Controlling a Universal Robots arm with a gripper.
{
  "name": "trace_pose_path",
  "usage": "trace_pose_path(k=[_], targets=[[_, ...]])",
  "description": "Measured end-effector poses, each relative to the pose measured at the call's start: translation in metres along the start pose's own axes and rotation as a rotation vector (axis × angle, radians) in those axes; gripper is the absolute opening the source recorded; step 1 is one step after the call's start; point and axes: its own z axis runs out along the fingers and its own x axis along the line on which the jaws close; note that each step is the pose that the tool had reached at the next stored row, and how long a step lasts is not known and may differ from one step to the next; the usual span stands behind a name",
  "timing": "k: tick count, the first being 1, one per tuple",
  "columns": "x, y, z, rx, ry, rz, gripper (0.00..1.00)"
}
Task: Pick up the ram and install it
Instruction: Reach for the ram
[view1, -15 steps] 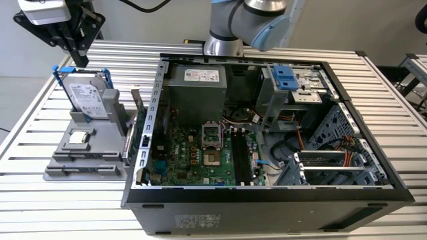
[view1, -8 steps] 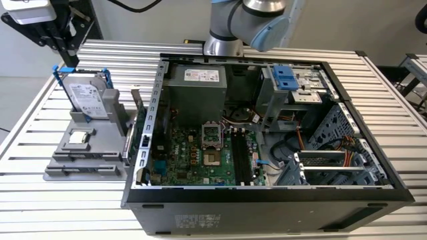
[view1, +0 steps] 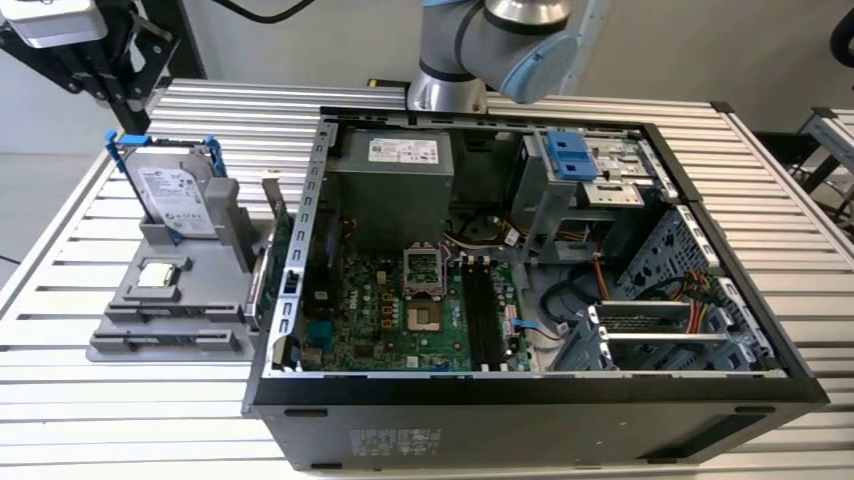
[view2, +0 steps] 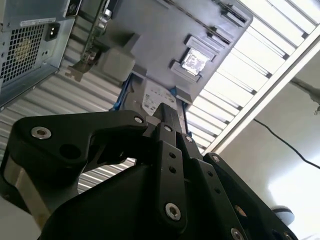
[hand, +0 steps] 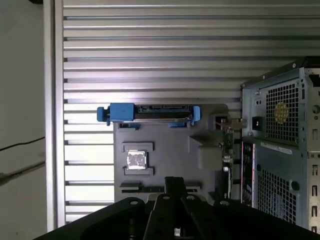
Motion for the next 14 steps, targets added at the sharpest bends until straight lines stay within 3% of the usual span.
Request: trace_pose_path(k=[6, 14], targets=[[0.0057, -0.0001, 0.0001, -0.0004, 0.0017, -0.036, 0.00], [0.0077, -0.0002, 0.0000, -0.0004, 0.0023, -0.047, 0.00]])
